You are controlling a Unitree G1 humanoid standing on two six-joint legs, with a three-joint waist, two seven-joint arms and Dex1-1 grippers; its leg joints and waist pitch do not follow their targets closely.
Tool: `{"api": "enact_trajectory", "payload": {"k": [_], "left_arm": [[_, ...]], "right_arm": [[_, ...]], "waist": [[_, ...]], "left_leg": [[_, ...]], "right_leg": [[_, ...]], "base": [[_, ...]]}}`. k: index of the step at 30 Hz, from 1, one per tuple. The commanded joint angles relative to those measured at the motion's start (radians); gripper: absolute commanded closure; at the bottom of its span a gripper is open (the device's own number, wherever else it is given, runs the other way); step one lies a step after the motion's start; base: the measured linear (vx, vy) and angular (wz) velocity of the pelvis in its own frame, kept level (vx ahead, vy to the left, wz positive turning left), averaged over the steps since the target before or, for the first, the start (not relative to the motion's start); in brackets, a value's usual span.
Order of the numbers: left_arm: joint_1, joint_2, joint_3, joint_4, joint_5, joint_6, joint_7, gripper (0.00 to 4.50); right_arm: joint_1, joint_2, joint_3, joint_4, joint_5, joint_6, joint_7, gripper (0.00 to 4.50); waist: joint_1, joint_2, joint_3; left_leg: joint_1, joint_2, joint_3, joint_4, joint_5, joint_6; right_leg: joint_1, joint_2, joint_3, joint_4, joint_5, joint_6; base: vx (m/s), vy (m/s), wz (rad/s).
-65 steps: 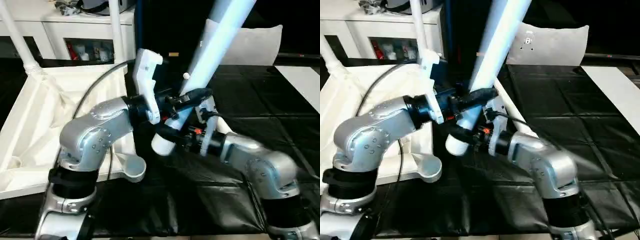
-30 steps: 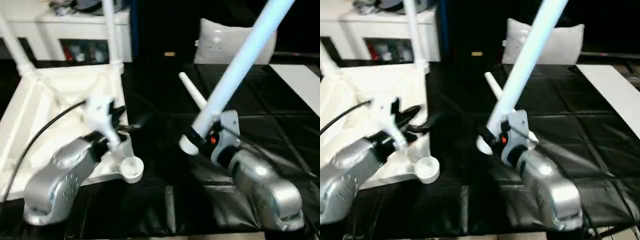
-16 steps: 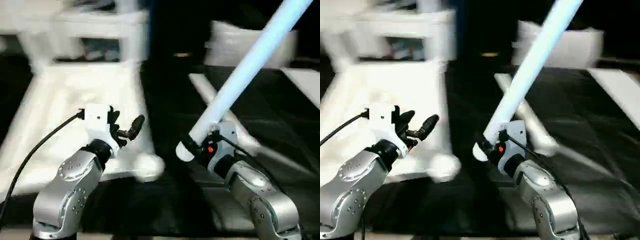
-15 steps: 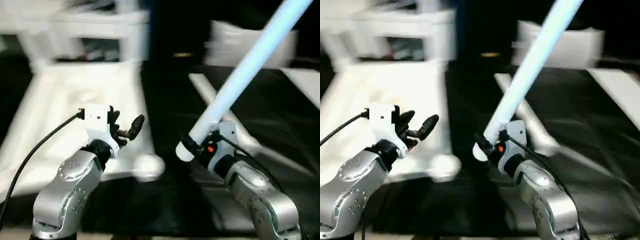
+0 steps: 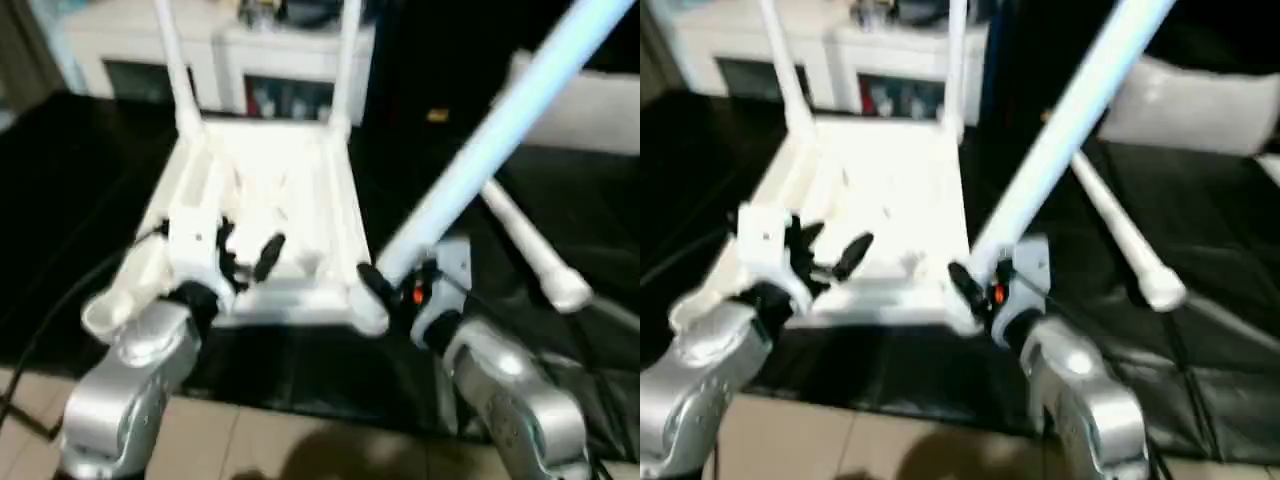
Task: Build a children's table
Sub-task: Move to table
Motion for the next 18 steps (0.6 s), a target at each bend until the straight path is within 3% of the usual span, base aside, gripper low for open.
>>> {"api": "enact_trajectory", "payload": {"k": [1, 2, 3, 4, 5, 6, 7, 8, 9, 10, 11, 12, 13, 14, 15, 17, 18], "left_arm": [[-0.028, 0.008, -0.031, 0.011, 0.008, -0.002, -0.025, 0.49], [-0.030, 0.012, -0.035, 0.012, 0.010, -0.001, -0.025, 0.49], [-0.031, 0.013, -0.035, 0.014, 0.012, -0.001, -0.024, 0.49], [-0.034, 0.012, -0.037, 0.022, 0.018, -0.003, -0.019, 0.49], [-0.036, 0.010, -0.037, 0.027, 0.024, -0.007, -0.014, 0.49], [-0.038, 0.005, -0.037, 0.032, 0.024, -0.007, -0.012, 0.49], [-0.041, 0.000, -0.038, 0.036, 0.026, -0.008, -0.013, 0.49], [-0.044, 0.000, -0.046, 0.039, 0.036, -0.010, -0.013, 0.49], [-0.047, -0.004, -0.052, 0.042, 0.045, -0.013, -0.010, 0.49], [-0.048, -0.004, -0.052, 0.043, 0.045, -0.013, -0.010, 0.49], [-0.050, -0.012, -0.054, 0.045, 0.047, -0.012, -0.006, 0.49], [-0.052, -0.030, -0.052, 0.053, 0.029, -0.012, -0.010, 0.49], [-0.053, -0.033, -0.052, 0.055, 0.024, -0.013, -0.013, 0.49], [-0.055, -0.021, -0.070, 0.055, 0.017, -0.024, -0.048, 0.49], [-0.059, -0.005, -0.087, 0.058, 0.021, -0.028, -0.072, 0.49], [-0.075, 0.061, -0.151, 0.072, 0.031, -0.043, -0.180, 0.49], [-0.079, 0.076, -0.164, 0.075, 0.034, -0.052, -0.206, 0.49]], "right_arm": [[-0.002, -0.011, -0.033, 0.000, -0.012, -0.011, -0.010, 2.59], [-0.004, -0.011, -0.035, 0.003, -0.013, -0.011, -0.009, 2.59], [-0.005, -0.011, -0.035, 0.004, -0.014, -0.012, -0.008, 2.59], [-0.007, -0.014, -0.036, 0.005, -0.017, -0.014, -0.007, 2.59], [-0.009, -0.015, -0.036, 0.006, -0.017, -0.014, -0.010, 2.59], [-0.011, -0.017, -0.036, 0.006, -0.019, -0.014, -0.010, 2.59], [-0.015, -0.021, -0.035, 0.008, -0.023, -0.018, -0.009, 2.59], [-0.019, -0.026, -0.035, 0.011, -0.026, -0.023, -0.007, 2.59], [-0.025, -0.029, -0.037, 0.015, -0.026, -0.026, -0.006, 2.59], [-0.026, -0.030, -0.037, 0.015, -0.027, -0.026, -0.006, 2.59], [-0.031, -0.034, -0.039, 0.018, -0.030, -0.027, -0.006, 2.59], [-0.044, -0.045, -0.043, 0.025, -0.036, -0.028, -0.002, 2.59], [-0.047, -0.047, -0.045, 0.027, -0.037, -0.028, -0.001, 2.59], [-0.055, -0.053, -0.056, 0.031, -0.032, -0.023, 0.004, 2.59], [-0.060, -0.059, -0.061, 0.035, -0.025, -0.016, 0.013, 2.59], [-0.063, -0.071, -0.086, 0.035, 0.011, 0.003, 0.040, 2.59], [-0.063, -0.074, -0.091, 0.035, 0.015, 0.005, 0.043, 2.59]], "waist": [[-0.015, 0.007, -0.033], [-0.007, 0.000, -0.038], [-0.007, -0.006, -0.046], [-0.002, -0.016, -0.058], [0.005, -0.017, -0.064], [0.011, -0.016, -0.064], [0.010, -0.020, -0.061], [0.005, -0.021, -0.048], [0.002, -0.021, -0.050], [0.005, -0.019, -0.062], [0.004, -0.023, -0.062], [0.005, -0.031, -0.064], [0.007, -0.028, -0.065], [0.009, -0.034, -0.066], [0.010, -0.030, -0.068], [0.013, -0.032, -0.072], [0.017, -0.027, -0.077]], "left_leg": [[0.008, 0.086, -0.045, -0.198, -0.590, -0.147], [0.018, 0.085, -0.027, -0.188, -0.508, -0.110], [0.019, 0.085, -0.019, -0.185, -0.444, -0.092], [0.012, 0.091, -0.006, -0.189, -0.295, -0.057], [0.012, 0.097, 0.010, -0.195, -0.146, -0.021], [0.019, 0.099, 0.021, -0.194, -0.102, -0.001], [0.018, 0.101, 0.027, -0.202, -0.111, 0.016], [0.018, 0.102, 0.035, -0.210, -0.336, -0.010], [0.015, 0.101, 0.032, -0.210, -0.372, -0.024], [0.015, 0.104, 0.033, -0.207, -0.368, -0.037], [0.013, 0.106, 0.035, -0.208, -0.349, -0.034], [0.005, 0.108, 0.042, -0.211, -0.294, -0.020], [-0.002, 0.109, 0.046, -0.213, -0.247, -0.008], [-0.006, 0.110, 0.049, -0.212, -0.216, 0.005], [-0.007, 0.110, 0.051, -0.212, -0.196, 0.008], [-0.007, 0.113, 0.058, -0.212, -0.136, 0.023], [0.001, 0.113, 0.063, -0.210, -0.083, 0.033]], "right_leg": [[0.012, -0.084, 0.039, -0.087, -0.385, -0.064], [0.001, -0.101, 0.053, -0.112, -0.493, -0.063], [0.004, -0.106, 0.056, -0.119, -0.499, -0.067], [0.014, -0.106, 0.060, -0.117, -0.417, -0.085], [0.018, -0.098, 0.058, -0.110, -0.261, -0.119], [0.011, -0.095, 0.060, -0.109, -0.193, -0.138], [0.011, -0.092, 0.060, -0.111, -0.183, -0.149], [-0.012, -0.087, 0.058, -0.123, -0.417, -0.134], [-0.011, -0.089, 0.056, -0.124, -0.477, -0.116], [-0.015, -0.089, 0.057, -0.125, -0.484, -0.096], [-0.017, -0.087, 0.058, -0.125, -0.456, -0.094], [-0.013, -0.083, 0.059, -0.121, -0.383, -0.101], [-0.009, -0.081, 0.058, -0.115, -0.326, -0.114], [-0.008, -0.081, 0.057, -0.112, -0.292, -0.125], [-0.005, -0.081, 0.057, -0.108, -0.268, -0.131], [-0.004, -0.074, 0.056, -0.102, -0.173, -0.146], [-0.003, -0.068, 0.055, -0.094, -0.084, -0.160]], "base": [[0.000, 0.000, 0.00], [0.000, 0.000, 0.00], [0.000, 0.000, 0.00], [0.000, 0.000, 0.00], [0.000, 0.000, 0.00], [-0.041, -0.060, 0.13], [-0.040, -0.057, 0.09], [-0.040, -0.057, 0.09], [-0.017, -0.052, -0.04], [0.003, -0.053, -0.02], [0.003, -0.053, -0.02], [0.000, 0.000, 0.00], [0.000, 0.000, 0.00], [0.000, 0.000, 0.00], [0.000, 0.000, 0.00], [0.000, 0.000, 0.00], [0.000, 0.000, 0.00]]}}
